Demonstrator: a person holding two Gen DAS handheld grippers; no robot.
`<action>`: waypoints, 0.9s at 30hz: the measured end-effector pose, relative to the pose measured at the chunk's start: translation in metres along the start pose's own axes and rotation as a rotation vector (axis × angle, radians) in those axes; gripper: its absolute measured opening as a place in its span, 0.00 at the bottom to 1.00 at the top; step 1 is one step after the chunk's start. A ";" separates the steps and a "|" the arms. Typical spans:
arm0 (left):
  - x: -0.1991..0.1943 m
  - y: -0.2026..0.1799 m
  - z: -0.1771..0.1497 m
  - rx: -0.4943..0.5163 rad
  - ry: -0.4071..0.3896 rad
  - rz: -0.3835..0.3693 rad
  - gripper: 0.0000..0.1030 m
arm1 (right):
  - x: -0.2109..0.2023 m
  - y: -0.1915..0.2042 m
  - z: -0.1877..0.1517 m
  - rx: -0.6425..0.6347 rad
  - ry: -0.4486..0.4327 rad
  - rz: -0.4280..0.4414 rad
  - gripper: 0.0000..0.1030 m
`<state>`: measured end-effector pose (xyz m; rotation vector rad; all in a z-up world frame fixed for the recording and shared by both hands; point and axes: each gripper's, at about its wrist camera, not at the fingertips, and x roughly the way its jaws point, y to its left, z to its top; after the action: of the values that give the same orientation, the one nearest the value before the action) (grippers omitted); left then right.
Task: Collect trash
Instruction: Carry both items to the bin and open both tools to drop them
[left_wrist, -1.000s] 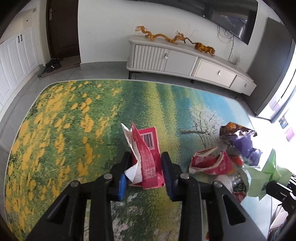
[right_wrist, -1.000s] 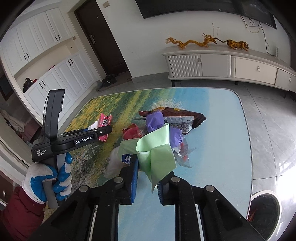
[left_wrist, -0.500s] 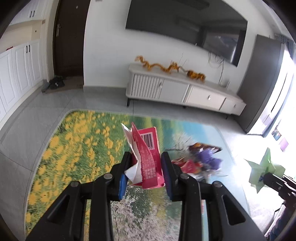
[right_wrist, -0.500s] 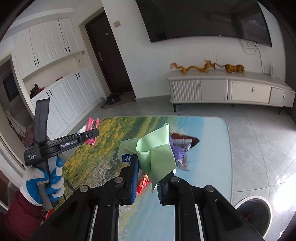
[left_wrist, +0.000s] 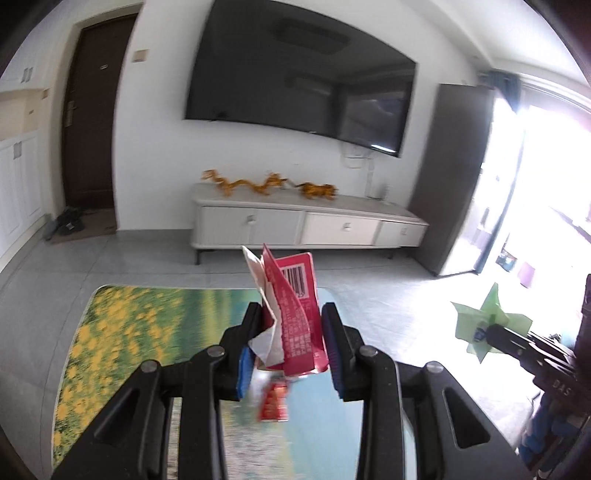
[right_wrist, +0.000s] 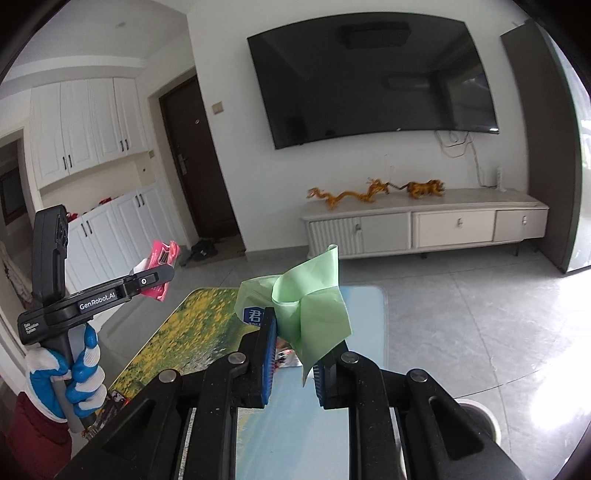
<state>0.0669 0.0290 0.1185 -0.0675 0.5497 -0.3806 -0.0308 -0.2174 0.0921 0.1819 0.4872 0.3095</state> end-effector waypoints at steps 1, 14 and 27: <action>0.001 -0.012 0.002 0.016 0.001 -0.016 0.30 | -0.008 -0.005 0.000 0.002 -0.010 -0.016 0.16; 0.079 -0.165 -0.023 0.179 0.182 -0.218 0.31 | -0.043 -0.128 -0.040 0.171 0.005 -0.213 0.16; 0.211 -0.256 -0.103 0.254 0.467 -0.320 0.33 | 0.019 -0.260 -0.125 0.421 0.239 -0.309 0.16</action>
<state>0.0929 -0.2824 -0.0322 0.1858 0.9505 -0.7856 -0.0108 -0.4429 -0.0880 0.4762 0.8052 -0.0800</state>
